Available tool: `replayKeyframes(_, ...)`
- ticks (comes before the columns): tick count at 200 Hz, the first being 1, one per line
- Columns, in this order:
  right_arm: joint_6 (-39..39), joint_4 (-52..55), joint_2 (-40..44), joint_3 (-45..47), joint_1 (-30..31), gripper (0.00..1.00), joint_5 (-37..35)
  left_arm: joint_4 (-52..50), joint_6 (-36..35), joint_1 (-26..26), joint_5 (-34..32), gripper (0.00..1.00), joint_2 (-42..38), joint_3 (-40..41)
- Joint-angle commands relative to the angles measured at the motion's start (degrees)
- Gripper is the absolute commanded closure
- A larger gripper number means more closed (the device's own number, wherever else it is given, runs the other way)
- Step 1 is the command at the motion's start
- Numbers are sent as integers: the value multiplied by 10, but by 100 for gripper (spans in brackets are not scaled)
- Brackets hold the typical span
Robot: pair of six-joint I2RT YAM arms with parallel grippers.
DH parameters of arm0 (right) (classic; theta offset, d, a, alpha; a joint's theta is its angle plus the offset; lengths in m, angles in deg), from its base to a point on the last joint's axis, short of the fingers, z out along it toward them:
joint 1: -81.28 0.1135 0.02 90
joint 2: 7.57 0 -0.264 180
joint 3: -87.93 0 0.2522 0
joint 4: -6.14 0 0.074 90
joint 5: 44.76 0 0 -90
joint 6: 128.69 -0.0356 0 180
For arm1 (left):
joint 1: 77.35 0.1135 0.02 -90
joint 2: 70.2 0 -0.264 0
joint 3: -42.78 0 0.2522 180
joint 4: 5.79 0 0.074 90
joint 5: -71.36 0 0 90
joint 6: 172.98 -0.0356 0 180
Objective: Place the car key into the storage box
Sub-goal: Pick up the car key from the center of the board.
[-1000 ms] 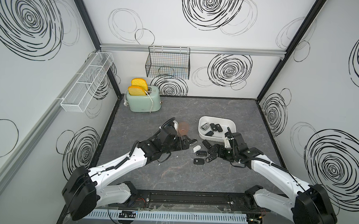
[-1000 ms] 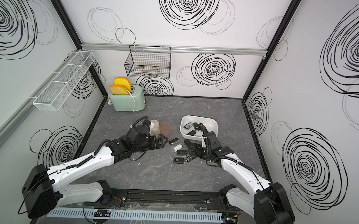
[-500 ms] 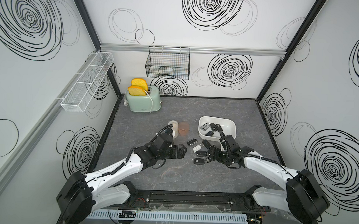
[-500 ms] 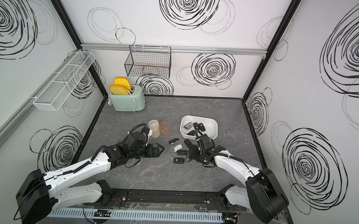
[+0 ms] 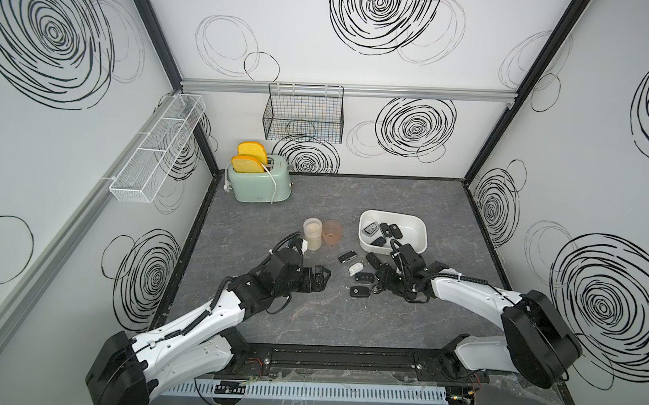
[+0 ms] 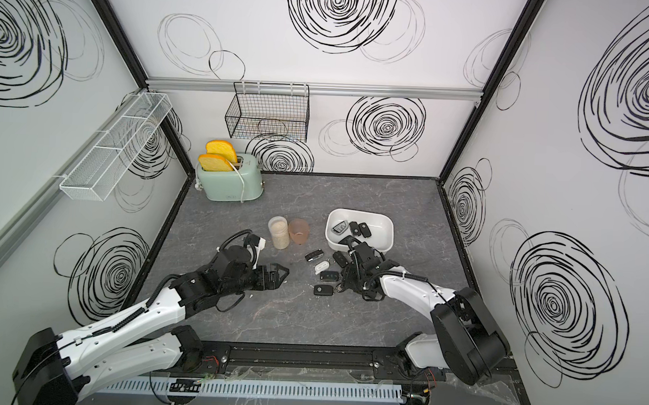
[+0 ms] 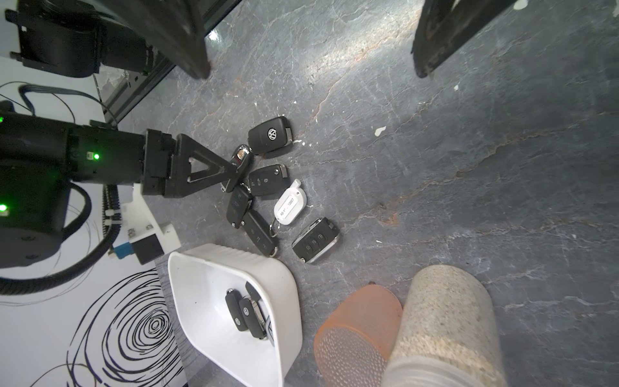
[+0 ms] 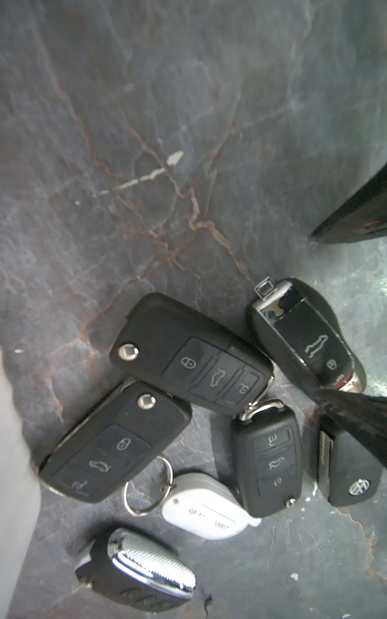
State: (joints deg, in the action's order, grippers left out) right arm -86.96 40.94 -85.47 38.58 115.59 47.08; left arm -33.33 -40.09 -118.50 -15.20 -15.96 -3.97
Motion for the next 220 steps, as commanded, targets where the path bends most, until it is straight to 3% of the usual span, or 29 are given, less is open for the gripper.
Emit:
replayKeyframes(1,-12,8,-13,-12,4,29,-18,-5,9,5,-18,2,-8,7)
replayKeyframes(51,8,37,-25,-19,4,30,-51,0,12,5,-13,2,-6,4)
replayKeyframes(112,30,80,22,-20,1,31,-93,3,8,5,-9,2,9,-4)
replayKeyframes(168,66,37,17,-25,4,34,-35,3,7,5,-8,2,12,-8)
replayKeyframes(220,82,36,-27,-39,6,41,-35,-12,11,5,-16,2,3,-3)
